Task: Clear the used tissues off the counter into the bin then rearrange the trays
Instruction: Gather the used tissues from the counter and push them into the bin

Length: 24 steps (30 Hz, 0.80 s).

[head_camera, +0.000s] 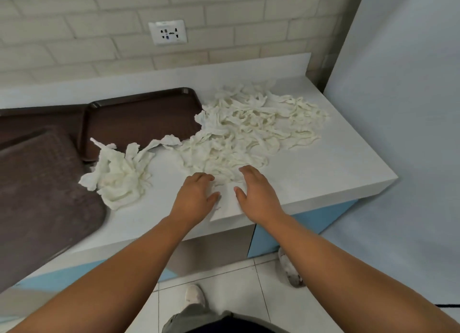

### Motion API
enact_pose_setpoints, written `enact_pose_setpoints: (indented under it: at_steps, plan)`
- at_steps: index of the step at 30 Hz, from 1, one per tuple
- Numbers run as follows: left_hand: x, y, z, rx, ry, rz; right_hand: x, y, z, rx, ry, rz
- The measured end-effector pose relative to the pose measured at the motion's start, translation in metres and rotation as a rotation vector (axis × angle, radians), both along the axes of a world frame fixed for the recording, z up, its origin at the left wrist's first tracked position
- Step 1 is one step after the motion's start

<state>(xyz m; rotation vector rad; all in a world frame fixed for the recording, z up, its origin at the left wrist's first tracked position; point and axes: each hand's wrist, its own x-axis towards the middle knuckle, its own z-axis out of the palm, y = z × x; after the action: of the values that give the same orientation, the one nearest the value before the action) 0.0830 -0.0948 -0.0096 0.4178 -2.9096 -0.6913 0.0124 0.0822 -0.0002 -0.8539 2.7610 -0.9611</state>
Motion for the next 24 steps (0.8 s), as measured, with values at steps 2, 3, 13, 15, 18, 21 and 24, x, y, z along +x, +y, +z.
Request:
enact_pose_setpoints:
  at_steps: [2,3,13,15,18,21,24]
  plan:
    - [-0.007,-0.014,-0.001,0.007,-0.031,-0.027,-0.008,-0.019,0.000,0.022,0.001,-0.027]
    - [-0.010,-0.019,-0.003,-0.008,-0.036,-0.046,-0.012,-0.027,-0.002,0.047,-0.017,-0.040]
    - [-0.033,-0.066,-0.007,0.044,0.190,-0.155,-0.043,-0.066,-0.014,0.001,0.017,-0.297]
    - [-0.040,-0.073,0.001,0.111,0.232,-0.147,-0.047,-0.069,-0.009,-0.065,0.014,-0.364]
    - [-0.052,-0.083,0.010,0.190,0.267,-0.146,-0.050,-0.071,-0.002,-0.196,-0.050,-0.453]
    - [-0.064,-0.092,0.013,0.209,0.290,-0.165,-0.051,-0.073,0.004,-0.275,-0.146,-0.506]
    - [-0.073,-0.098,0.017,0.294,0.304,-0.144,-0.052,-0.072,0.004,-0.233,-0.178,-0.529]
